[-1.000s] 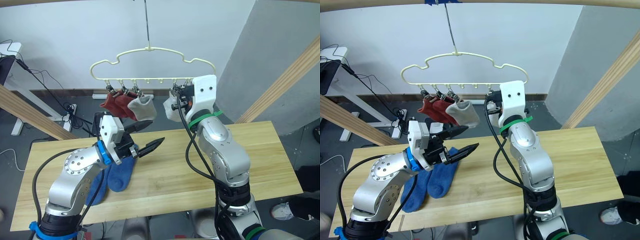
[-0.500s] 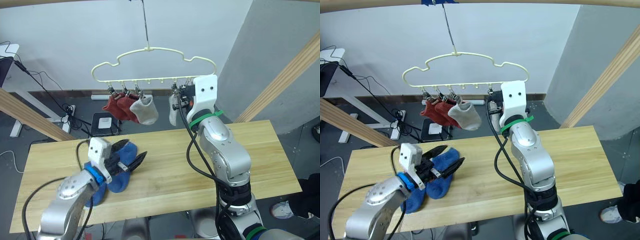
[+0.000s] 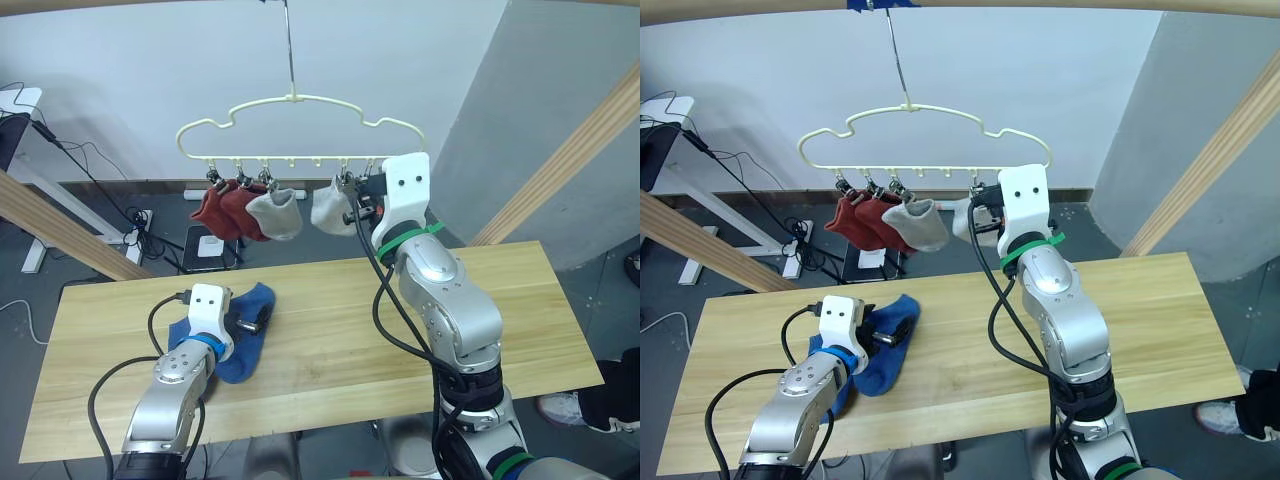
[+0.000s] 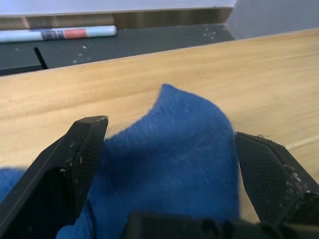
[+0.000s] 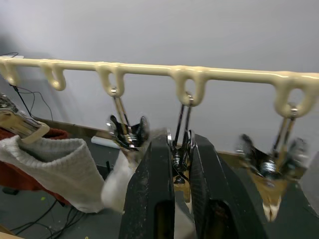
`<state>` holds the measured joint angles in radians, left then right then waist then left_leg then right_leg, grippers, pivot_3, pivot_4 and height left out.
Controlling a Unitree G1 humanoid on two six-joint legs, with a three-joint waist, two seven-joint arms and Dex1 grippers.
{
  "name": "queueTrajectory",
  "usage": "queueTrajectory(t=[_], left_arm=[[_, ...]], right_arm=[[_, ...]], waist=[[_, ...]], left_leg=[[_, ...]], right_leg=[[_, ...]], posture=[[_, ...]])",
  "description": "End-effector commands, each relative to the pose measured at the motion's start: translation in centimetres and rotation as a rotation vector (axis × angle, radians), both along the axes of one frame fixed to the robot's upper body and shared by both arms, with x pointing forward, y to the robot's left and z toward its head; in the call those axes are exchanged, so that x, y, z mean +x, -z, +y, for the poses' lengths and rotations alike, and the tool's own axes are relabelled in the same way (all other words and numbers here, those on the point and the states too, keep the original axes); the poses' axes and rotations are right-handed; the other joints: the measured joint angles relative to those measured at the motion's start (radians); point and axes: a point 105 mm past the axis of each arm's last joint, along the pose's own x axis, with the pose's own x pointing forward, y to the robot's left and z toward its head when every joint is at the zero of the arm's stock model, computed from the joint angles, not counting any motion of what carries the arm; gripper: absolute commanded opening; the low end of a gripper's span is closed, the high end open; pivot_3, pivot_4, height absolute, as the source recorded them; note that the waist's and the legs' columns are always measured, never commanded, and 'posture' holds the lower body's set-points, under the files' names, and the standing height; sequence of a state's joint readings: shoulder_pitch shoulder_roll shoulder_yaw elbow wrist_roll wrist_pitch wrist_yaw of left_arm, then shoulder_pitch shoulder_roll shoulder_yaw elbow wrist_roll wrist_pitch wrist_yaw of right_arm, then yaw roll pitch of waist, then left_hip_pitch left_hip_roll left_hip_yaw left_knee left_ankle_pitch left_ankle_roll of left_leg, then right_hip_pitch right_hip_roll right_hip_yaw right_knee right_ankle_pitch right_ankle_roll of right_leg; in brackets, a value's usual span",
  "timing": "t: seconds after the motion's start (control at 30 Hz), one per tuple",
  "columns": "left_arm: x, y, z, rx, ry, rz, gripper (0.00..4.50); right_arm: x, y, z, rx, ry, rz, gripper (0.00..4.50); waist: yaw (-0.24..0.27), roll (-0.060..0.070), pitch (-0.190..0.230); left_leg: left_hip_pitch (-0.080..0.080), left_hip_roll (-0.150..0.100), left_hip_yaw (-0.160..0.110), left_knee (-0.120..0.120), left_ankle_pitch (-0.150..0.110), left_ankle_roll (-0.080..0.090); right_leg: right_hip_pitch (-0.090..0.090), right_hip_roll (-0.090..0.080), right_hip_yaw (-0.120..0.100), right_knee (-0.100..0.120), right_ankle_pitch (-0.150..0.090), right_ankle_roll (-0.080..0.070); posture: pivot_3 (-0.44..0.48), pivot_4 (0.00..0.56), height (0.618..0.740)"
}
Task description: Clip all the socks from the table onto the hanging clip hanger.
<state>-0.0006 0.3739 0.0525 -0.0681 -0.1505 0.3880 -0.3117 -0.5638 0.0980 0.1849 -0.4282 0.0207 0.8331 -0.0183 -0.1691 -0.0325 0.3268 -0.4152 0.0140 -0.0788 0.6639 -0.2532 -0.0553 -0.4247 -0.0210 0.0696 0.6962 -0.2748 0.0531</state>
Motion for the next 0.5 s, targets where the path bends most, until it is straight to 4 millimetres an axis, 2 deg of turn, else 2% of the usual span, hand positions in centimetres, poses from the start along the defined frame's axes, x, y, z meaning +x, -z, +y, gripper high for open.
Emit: queueTrajectory(t=[0.03, 0.23, 0.33, 0.5], left_arm=[[-0.14, 0.57, -0.31, 0.015, 0.005, 0.024, 4.50], [-0.41, 1.24, -0.76, 0.054, 0.040, 0.077, 4.50], [-0.40, 1.32, -0.75, 0.045, 0.033, 0.088, 3.59], [-0.53, 1.49, -1.05, 0.005, 0.032, 0.112, 2.67]], right_arm=[[-0.84, -1.51, 0.34, 0.021, -0.025, -0.058, 0.09], [-0.95, -1.50, 0.50, 0.022, -0.029, -0.058, 0.09], [-0.95, -1.53, 0.51, 0.022, -0.028, -0.059, 0.09], [-1.02, -1.53, 0.59, 0.020, -0.031, -0.062, 0.09]], waist=[[0.000, 0.000, 0.000], [0.000, 0.000, 0.000], [0.000, 0.000, 0.000], [0.000, 0.000, -0.001]], left_leg=[[0.000, 0.000, 0.000, 0.000, 0.000, 0.000], [0.000, 0.000, 0.000, 0.000, 0.000, 0.000], [0.000, 0.000, 0.000, 0.000, 0.000, 0.000], [0.000, 0.000, 0.000, 0.000, 0.000, 0.000]], right_leg=[[0.000, 0.000, 0.000, 0.000, 0.000, 0.000], [0.000, 0.000, 0.000, 0.000, 0.000, 0.000], [0.000, 0.000, 0.000, 0.000, 0.000, 0.000], [0.000, 0.000, 0.000, 0.000, 0.000, 0.000]], posture=[[-0.234, 0.290, 0.740], [-0.237, 0.285, 0.740], [-0.237, 0.285, 0.740], [-0.240, 0.282, 0.740]])
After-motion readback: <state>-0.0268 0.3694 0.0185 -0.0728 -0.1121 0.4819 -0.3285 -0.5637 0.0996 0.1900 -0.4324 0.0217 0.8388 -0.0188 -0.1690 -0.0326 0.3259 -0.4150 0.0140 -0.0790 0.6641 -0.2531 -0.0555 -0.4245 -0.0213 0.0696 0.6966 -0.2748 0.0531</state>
